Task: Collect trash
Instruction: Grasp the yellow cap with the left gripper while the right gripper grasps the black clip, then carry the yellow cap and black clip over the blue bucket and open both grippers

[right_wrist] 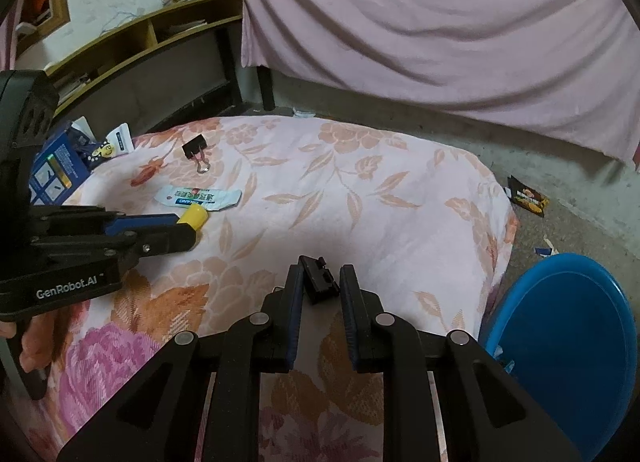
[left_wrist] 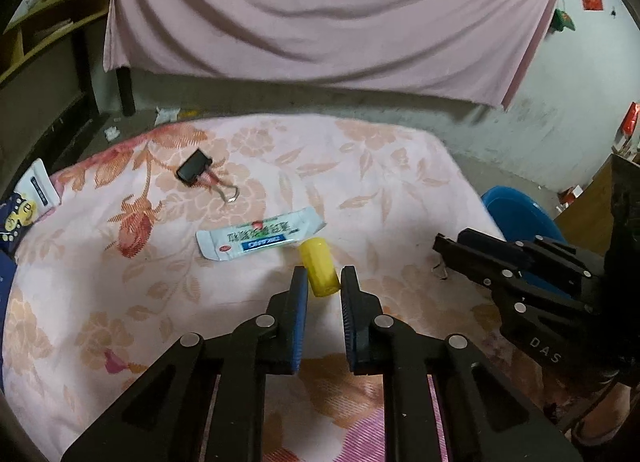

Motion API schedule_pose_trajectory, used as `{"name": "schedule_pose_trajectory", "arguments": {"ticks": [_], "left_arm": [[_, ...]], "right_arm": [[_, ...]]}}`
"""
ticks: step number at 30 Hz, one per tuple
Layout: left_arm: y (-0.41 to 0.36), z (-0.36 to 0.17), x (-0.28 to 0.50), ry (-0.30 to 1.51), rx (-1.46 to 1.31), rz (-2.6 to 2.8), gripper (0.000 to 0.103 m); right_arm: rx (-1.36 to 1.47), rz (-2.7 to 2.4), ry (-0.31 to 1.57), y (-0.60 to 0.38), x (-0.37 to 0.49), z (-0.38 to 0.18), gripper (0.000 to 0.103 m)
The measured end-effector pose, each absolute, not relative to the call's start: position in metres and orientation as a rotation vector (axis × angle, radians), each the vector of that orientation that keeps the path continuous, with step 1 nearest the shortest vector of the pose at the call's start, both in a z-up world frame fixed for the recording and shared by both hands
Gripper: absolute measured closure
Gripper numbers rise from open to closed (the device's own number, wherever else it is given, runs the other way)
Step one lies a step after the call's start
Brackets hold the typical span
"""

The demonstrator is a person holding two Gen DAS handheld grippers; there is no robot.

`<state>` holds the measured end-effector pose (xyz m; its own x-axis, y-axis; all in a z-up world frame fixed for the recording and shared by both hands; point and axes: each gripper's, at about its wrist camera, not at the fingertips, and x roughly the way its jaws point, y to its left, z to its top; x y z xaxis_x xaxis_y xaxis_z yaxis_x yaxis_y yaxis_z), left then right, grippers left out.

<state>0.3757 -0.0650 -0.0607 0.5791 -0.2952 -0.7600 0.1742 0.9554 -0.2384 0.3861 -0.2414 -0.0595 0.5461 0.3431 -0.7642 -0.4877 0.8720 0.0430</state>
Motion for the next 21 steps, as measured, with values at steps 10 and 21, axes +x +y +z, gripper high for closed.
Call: {"name": "schedule_pose_trajectory", "arguments": {"ticks": [10,21], "left_arm": [[-0.072,-0.003,0.341,0.627,-0.152,-0.247,0.090],[-0.104,0.076,0.300,0.323,-0.090,-0.272,0.090]], "right_arm": [[-0.146,0.485,0.628,-0.256,0.360,-0.018,0.087],[-0.058,0.406,0.268,-0.299,0.319,0.055,0.087]]}}
